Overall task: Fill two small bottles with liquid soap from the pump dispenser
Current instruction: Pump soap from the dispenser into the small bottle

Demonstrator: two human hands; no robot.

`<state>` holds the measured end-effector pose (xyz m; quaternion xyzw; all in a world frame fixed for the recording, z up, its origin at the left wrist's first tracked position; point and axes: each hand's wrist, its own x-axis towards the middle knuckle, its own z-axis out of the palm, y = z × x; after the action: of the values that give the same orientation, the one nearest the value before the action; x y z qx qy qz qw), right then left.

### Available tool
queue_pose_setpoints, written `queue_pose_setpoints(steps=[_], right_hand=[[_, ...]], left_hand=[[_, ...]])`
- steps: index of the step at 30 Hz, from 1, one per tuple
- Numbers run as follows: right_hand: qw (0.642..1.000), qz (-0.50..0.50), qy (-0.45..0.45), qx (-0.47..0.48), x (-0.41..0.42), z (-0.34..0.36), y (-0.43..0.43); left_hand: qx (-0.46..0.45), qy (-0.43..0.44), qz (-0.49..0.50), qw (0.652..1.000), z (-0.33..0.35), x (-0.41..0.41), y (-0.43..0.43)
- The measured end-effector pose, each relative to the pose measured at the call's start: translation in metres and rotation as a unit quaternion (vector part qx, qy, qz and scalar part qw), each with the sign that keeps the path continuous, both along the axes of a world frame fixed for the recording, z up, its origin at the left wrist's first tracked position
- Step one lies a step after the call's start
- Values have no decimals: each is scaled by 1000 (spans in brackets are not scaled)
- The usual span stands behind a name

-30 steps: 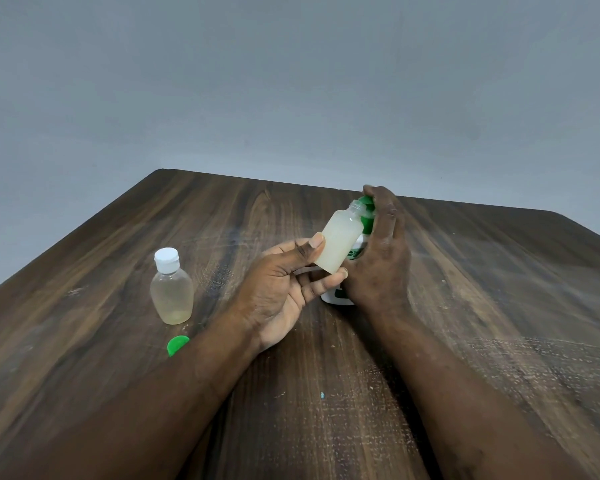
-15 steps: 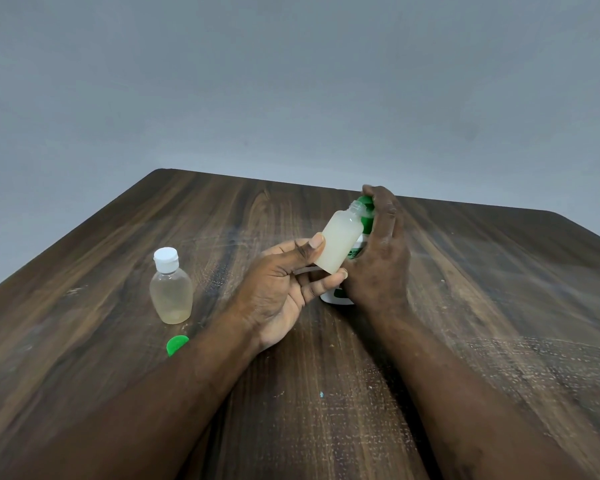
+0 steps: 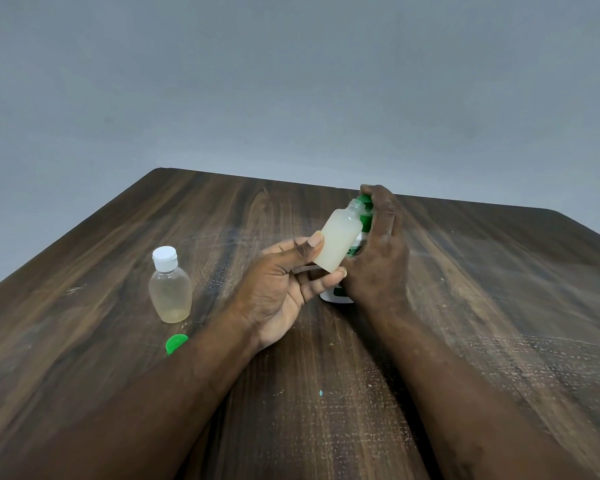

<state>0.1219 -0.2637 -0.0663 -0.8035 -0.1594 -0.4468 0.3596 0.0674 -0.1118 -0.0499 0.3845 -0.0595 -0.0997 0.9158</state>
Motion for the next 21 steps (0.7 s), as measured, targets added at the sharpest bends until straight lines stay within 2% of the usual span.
queue_pose_setpoints(steps=[21], right_hand=[[1000,-15,-2,-8,4,-3,0]], left_hand=[[1,-1,-1,1000,0,0,0]])
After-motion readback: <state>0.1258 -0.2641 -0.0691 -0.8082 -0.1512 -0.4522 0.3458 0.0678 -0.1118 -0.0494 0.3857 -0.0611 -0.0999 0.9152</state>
